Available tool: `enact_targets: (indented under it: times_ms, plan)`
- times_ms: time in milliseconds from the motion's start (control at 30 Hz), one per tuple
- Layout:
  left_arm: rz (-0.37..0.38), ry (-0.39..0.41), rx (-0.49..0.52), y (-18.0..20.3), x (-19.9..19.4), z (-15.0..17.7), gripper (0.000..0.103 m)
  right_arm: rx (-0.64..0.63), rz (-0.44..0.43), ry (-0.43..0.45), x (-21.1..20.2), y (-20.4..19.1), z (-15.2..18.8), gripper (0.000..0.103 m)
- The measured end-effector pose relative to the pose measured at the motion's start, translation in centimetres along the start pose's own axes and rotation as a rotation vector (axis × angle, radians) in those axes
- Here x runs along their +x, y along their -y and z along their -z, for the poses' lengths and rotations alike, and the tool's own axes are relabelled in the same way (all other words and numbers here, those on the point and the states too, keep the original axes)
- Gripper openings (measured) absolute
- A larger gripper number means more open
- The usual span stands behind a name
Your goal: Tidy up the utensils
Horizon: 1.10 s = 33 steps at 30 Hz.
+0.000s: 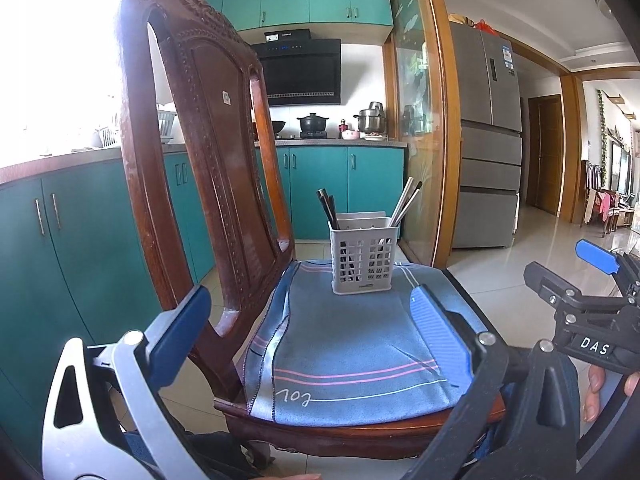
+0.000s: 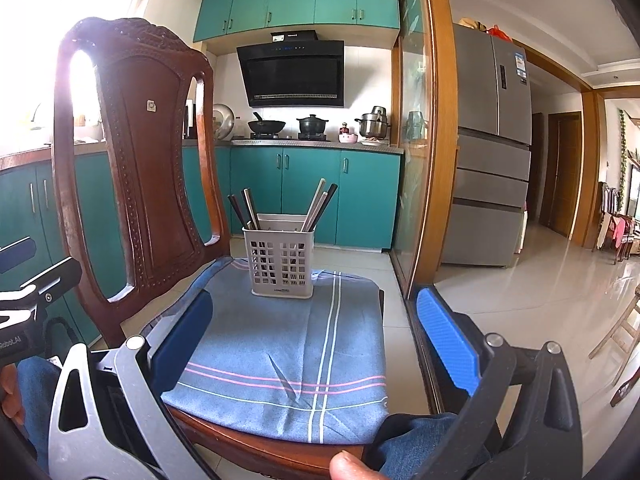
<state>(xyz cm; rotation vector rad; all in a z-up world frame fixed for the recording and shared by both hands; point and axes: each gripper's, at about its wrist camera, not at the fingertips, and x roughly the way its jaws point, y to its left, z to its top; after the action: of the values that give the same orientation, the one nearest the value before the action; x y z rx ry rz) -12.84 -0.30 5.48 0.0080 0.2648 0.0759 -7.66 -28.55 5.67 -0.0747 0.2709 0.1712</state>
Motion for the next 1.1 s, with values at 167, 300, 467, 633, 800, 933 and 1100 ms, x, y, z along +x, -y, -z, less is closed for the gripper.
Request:
enact_targets:
  times_ms: [167,300,467,633,800,933,1100]
  plan:
    - [0.006,-0.002,0.003,0.1,0.01,-0.03,0.099,-0.005,-0.002,0.002,-0.16,0.06,-0.12,0.1]
    - [0.008,-0.003,0.004,0.23,-0.07,0.0,0.099,-0.004,-0.002,0.0,-0.18,0.1,-0.14,0.1]
    - [0.008,-0.003,0.005,0.28,-0.09,0.01,0.099,-0.002,-0.001,-0.001,-0.18,0.16,-0.19,0.1]
    - [0.009,-0.004,0.007,0.37,-0.08,0.01,0.099,0.002,-0.002,0.002,-0.27,0.45,-0.16,0.1]
    - [0.011,-0.006,0.008,0.41,0.09,-0.01,0.099,0.004,-0.004,-0.001,-0.28,0.6,-0.03,0.1]
    - [0.009,-0.009,0.006,0.46,0.17,-0.02,0.099,0.006,-0.003,-0.003,-0.21,0.6,0.0,0.1]
    - [0.015,-0.012,0.01,0.37,0.31,0.02,0.099,0.007,-0.002,-0.007,-0.13,0.6,0.08,0.1]
